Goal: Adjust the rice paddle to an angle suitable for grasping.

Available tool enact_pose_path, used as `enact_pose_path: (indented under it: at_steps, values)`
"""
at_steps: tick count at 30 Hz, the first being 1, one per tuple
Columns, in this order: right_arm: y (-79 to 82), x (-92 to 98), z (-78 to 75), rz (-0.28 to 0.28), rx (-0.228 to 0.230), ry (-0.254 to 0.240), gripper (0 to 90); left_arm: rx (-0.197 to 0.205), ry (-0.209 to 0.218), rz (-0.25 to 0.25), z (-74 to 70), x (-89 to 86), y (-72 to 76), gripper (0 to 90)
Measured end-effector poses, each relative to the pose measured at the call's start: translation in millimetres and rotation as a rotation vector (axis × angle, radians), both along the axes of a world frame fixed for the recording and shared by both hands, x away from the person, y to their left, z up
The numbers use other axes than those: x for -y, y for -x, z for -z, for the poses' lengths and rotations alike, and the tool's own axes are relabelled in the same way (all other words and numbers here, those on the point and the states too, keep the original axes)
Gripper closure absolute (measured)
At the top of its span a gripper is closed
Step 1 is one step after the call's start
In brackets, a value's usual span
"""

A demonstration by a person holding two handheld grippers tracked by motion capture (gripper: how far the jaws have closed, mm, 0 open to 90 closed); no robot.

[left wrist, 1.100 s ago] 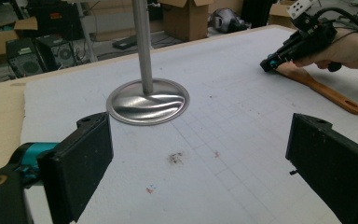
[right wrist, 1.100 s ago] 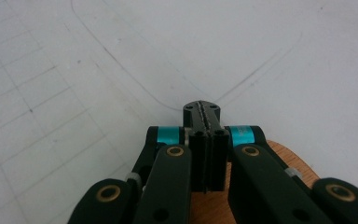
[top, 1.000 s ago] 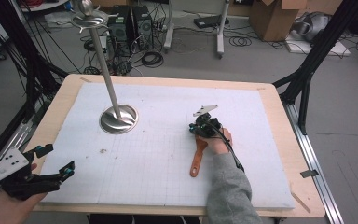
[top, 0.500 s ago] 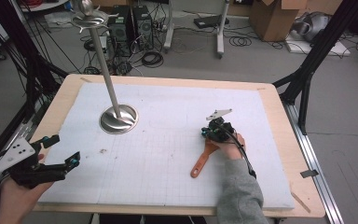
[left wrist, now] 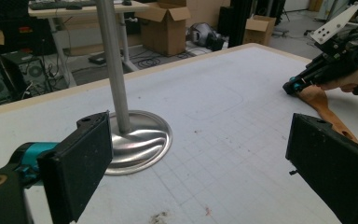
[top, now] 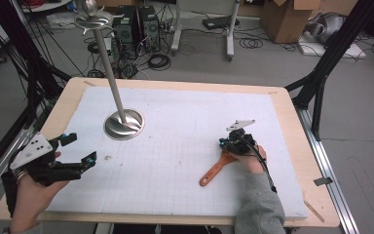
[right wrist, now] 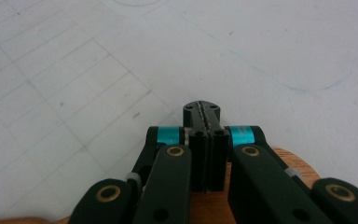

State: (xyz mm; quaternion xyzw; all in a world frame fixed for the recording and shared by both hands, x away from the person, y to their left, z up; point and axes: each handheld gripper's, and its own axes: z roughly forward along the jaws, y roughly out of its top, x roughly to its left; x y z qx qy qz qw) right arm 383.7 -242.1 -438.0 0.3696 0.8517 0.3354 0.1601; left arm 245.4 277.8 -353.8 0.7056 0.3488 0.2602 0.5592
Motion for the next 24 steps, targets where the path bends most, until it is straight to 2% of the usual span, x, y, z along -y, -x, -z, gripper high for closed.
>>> enact_pose_path:
  at_steps: [12, 24]
  values:
    - [18.9, 13.8, -1.7, -0.001, -0.012, 0.014, 90.0, -0.003, 0.013, 0.052, 0.2, 18.5, -20.1, 7.7]
    - [39.7, 42.0, -1.4, 0.033, -0.037, -0.010, 90.0, 0.002, 0.018, 0.101, -1.6, 39.9, -38.7, 7.7]
